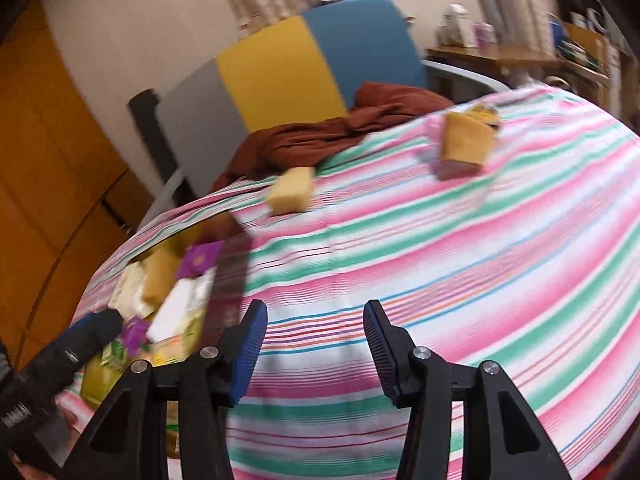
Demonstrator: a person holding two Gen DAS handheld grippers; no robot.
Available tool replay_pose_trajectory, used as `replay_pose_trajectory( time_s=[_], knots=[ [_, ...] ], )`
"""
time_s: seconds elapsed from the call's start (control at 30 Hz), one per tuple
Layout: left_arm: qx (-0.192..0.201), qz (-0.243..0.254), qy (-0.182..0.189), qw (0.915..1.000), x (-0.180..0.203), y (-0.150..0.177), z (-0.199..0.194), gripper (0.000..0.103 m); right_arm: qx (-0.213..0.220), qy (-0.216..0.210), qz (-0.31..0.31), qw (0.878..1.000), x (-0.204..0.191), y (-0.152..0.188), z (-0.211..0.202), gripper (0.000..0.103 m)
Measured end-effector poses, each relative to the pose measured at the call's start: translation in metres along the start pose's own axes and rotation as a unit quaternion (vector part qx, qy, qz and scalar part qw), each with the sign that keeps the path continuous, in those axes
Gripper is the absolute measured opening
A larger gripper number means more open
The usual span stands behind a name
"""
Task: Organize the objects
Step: 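Grasp the yellow sponge with the right tool while the left tool reaches the pink hair roller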
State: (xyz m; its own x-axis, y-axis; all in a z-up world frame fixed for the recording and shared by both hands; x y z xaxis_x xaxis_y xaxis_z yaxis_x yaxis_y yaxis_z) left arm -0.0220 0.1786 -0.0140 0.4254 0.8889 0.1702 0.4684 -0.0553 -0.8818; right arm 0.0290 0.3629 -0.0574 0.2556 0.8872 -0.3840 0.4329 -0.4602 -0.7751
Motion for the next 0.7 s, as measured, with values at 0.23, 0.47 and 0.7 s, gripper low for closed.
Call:
replay_pose_trajectory(
  time_s=[0.23, 0.47, 0.7],
  knots=[
    [-0.016, 0.018, 0.016, 0.9996, 0.046, -0.025, 0.052, 0.103, 0.004, 0.033, 0.039, 0.999, 0.059, -0.003, 0.006, 0.051],
    [-0.045, 0.021, 0.036, 0.9981, 0.085, -0.007, 0.081, 0.103, 0.028, 0.064, 0.041, 0.997, 0.115, -0.049, 0.036, 0.066],
    [-0.065, -0.007, 0.04, 0.9971, 0.09, 0.012, 0.083, 0.103, 0.046, 0.086, -0.011, 0.995, 0.142, -0.114, 0.089, 0.079]
  ],
)
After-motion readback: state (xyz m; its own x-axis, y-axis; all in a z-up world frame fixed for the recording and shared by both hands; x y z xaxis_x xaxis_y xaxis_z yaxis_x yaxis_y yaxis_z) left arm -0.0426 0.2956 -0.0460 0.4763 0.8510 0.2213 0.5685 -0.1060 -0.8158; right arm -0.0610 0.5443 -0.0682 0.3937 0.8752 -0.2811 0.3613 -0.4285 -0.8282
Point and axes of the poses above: each gripper's, at about its wrist camera, not at the fingertips, and z roughly the way its jaws point, x to its right, y to its underside, the point moved 3 cm from there along z, roughly the way its jaws point, and after that the axes turned 14 degrees about x, right-handed, at the moved point
